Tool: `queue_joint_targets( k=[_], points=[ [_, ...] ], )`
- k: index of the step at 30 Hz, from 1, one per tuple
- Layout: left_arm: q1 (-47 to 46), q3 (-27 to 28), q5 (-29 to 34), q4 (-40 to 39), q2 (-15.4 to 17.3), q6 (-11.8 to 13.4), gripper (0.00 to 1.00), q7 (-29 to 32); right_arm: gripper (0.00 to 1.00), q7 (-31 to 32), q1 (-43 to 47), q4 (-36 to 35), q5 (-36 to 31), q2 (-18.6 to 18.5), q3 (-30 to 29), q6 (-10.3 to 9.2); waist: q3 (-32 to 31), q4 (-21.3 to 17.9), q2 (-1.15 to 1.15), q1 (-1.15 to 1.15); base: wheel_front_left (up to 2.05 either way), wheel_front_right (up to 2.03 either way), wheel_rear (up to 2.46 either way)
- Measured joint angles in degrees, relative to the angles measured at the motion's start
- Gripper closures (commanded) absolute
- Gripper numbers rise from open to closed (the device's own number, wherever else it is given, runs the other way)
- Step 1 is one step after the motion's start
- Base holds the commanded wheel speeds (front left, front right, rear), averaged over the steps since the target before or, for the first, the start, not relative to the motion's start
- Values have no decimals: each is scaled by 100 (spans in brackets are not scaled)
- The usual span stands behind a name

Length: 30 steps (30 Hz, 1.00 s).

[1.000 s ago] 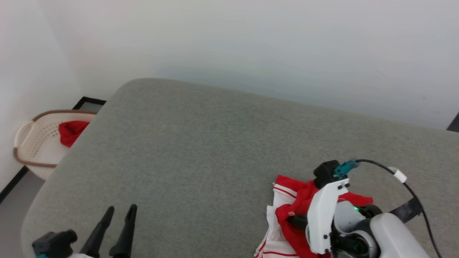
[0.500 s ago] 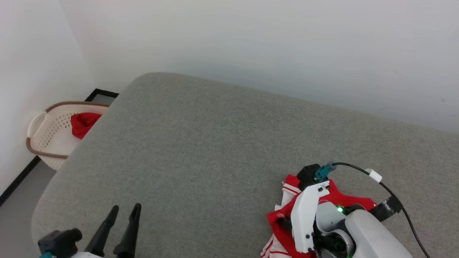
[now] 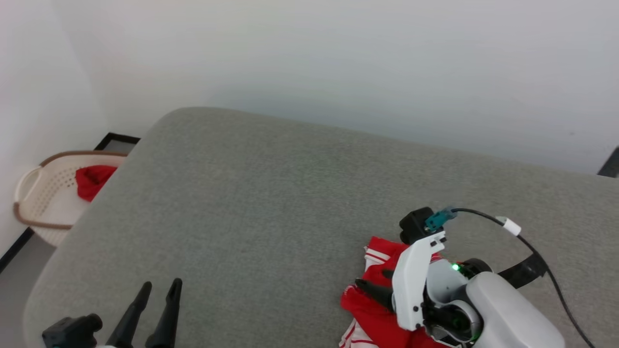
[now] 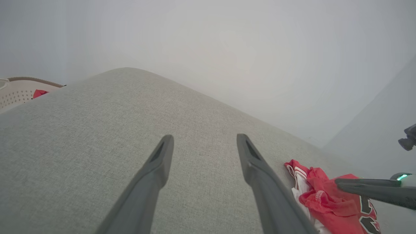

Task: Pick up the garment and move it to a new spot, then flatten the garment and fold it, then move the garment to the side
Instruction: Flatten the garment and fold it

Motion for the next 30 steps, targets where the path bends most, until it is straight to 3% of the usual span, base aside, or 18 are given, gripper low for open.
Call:
queue_joint_targets(
  k=[8, 13, 30],
  points=[
    [89, 63, 1, -70, 48, 35, 0, -33, 0, -425, 5, -525, 80, -419, 23, 0, -59, -329, 0, 0, 0, 0, 0],
    [116, 114, 44, -109, 62, 57, 0, -68, 0, -1045, 35, -866, -12, -751, -31, 0, -74, -569, 0, 0, 0, 0, 0],
    [357, 444, 225, -234, 85, 94, 0, -148, 0, -3123, 794, -1501, -848, -1514, -1006, 0, -105, -1476, 0, 0, 0, 0, 0]
  ],
)
